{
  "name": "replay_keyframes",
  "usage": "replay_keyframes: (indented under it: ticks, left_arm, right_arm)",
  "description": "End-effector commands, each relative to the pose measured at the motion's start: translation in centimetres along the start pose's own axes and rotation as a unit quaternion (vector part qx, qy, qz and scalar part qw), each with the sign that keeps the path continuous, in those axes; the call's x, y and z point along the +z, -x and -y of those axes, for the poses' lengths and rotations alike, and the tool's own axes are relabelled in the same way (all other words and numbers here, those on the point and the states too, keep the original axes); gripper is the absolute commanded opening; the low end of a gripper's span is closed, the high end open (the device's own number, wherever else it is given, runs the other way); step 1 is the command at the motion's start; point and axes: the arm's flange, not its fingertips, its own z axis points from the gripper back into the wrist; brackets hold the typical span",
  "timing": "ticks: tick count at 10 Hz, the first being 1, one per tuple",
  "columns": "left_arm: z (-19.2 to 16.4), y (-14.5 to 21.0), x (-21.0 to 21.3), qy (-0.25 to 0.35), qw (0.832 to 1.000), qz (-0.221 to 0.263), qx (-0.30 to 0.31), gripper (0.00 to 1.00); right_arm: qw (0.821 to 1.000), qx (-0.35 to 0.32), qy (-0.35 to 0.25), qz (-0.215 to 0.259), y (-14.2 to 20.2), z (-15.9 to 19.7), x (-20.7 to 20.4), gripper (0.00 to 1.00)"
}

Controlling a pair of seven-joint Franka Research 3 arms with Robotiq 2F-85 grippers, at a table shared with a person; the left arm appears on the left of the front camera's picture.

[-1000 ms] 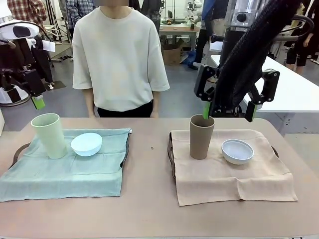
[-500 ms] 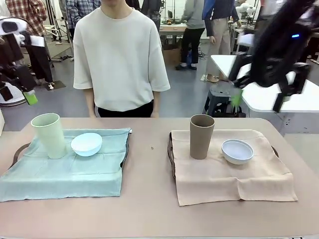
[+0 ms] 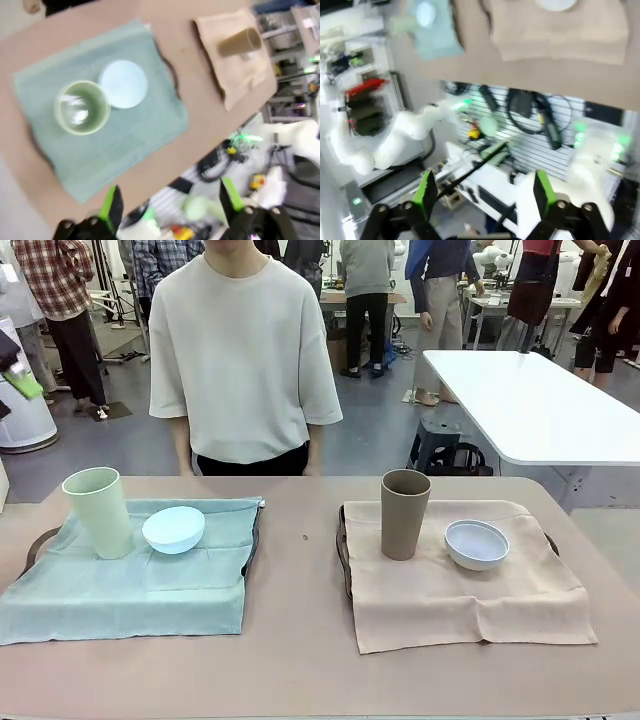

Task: Set up a tray with a mat and arrange the tableware.
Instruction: Place the Picnic Bowl and Reusable plastic cup back onto the Handle tray in front of the human's position.

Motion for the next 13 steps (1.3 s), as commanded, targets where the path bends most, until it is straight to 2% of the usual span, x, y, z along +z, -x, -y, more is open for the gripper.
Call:
replay_keyframes:
  ticks: [1, 3, 4, 5, 8, 9, 11, 13]
  left_arm:
    - [-2.6, 0.7, 1.3, 0.1, 0.993, 0.038, 0.04, 1.0]
    - [-4.7, 1.4, 0.7, 0.119, 0.989, 0.046, 0.079, 1.0]
    - [-5.1, 1.7, 0.5, 0.12, 0.988, 0.037, 0.091, 1.0]
    - [-4.4, 1.4, 1.6, 0.107, 0.991, 0.044, 0.065, 1.0]
    - [-4.4, 1.4, 1.6, 0.107, 0.991, 0.044, 0.065, 1.0]
    - [-4.8, 1.4, 1.2, 0.107, 0.991, 0.042, 0.075, 1.0]
    - [-9.5, 2.7, 1.0, 0.175, 0.978, 0.069, 0.093, 1.0]
    - [-13.7, 3.4, -0.5, 0.206, 0.968, 0.076, 0.121, 1.0]
  right_arm:
    - [0.995, 0.0, -0.1, 0.006, 0.2, 3.0, -0.3, 1.0]
    - [0.994, -0.016, -0.111, 0.009, -0.4, 4.1, -1.7, 1.0]
    - [0.993, -0.069, -0.095, 0.034, -0.9, 3.7, -2.8, 1.0]
    - [0.994, -0.021, -0.106, 0.013, 0.5, 4.7, 0.2, 1.0]
    - [0.994, -0.039, -0.099, 0.015, -0.1, 4.8, -0.8, 1.0]
    - [0.99, -0.016, -0.136, -0.008, -1.4, 5.4, -0.5, 1.0]
    - [0.976, 0.014, -0.214, -0.031, -4.4, 12.0, 0.4, 1.0]
    - [0.971, 0.028, -0.236, -0.012, -6.0, 16.5, -0.5, 1.0]
